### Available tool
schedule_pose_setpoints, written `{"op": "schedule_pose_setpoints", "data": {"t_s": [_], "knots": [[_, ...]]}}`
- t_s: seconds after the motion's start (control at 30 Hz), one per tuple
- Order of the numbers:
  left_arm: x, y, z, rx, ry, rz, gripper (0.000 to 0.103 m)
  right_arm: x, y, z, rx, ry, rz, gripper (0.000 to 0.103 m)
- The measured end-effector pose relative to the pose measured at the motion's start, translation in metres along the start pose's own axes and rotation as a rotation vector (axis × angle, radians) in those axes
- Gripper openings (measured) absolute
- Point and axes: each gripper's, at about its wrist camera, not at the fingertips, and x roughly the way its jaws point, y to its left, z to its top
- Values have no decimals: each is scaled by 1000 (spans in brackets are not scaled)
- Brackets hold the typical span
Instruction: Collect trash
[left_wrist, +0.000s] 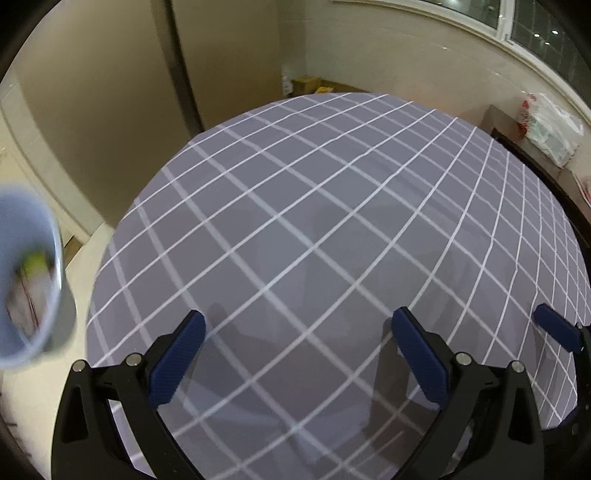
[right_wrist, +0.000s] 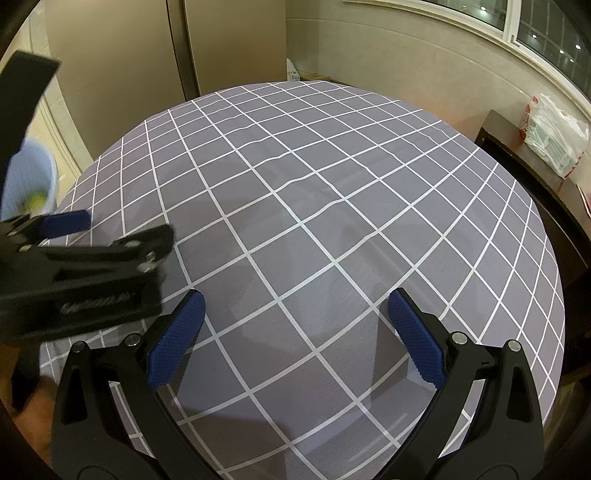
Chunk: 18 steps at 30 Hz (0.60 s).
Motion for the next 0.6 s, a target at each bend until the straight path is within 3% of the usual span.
{"op": "schedule_pose_setpoints", "data": {"t_s": [0.33, 0.47, 0.6], "knots": [[-37, -3, -22, -42, -28, 36, 99, 0, 0, 0, 0, 0, 0, 97], [-40, 2, -29, -90, -45, -8, 99, -1, 0, 0, -1, 0, 0, 97], [-43, 7, -33, -106, -56, 0, 99, -1, 0, 0, -1, 0, 0, 97]]}}
